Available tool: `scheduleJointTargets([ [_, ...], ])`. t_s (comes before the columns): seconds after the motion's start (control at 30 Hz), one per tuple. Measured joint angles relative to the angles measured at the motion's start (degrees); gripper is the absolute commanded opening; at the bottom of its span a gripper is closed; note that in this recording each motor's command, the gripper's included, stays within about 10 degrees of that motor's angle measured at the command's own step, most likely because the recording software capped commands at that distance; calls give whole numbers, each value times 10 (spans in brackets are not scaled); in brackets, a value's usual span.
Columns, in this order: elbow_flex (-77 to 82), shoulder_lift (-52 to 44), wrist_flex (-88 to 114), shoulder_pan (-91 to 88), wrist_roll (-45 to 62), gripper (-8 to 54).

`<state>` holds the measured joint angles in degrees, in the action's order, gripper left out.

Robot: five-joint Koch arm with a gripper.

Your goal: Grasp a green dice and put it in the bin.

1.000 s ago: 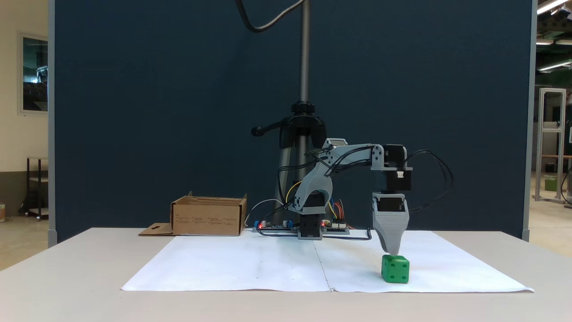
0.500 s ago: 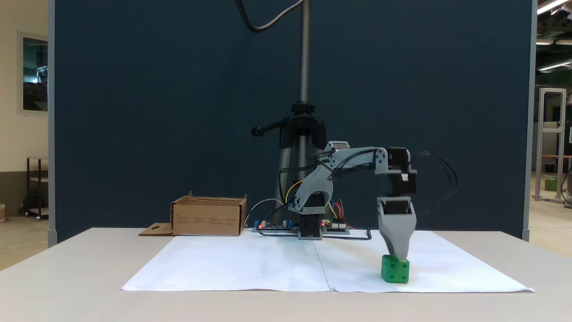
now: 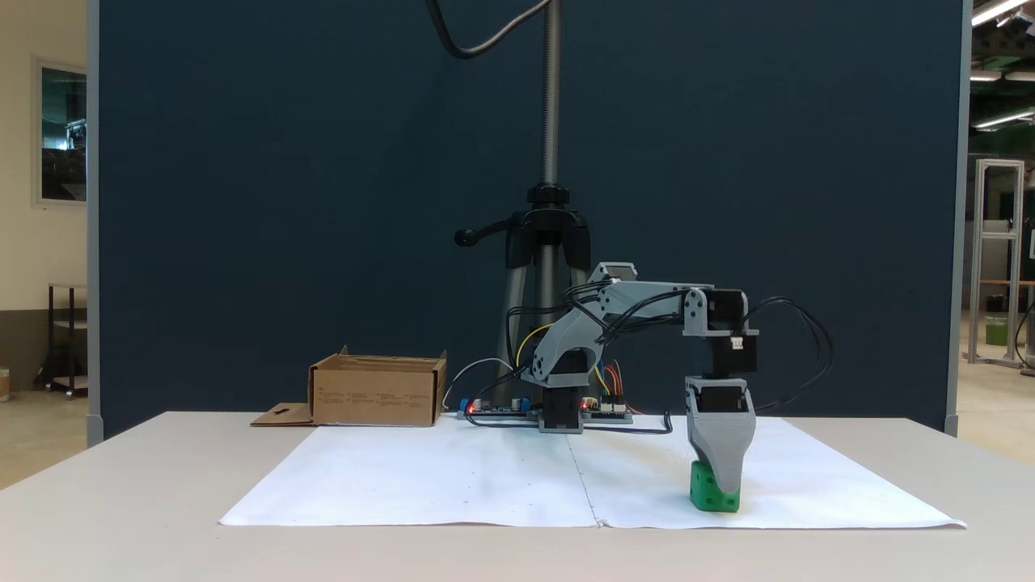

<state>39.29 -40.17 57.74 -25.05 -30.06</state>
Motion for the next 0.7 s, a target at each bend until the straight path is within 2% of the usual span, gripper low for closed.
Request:
scheduleJointTargets([
  [0.7,0,18,-1,9,0,412],
])
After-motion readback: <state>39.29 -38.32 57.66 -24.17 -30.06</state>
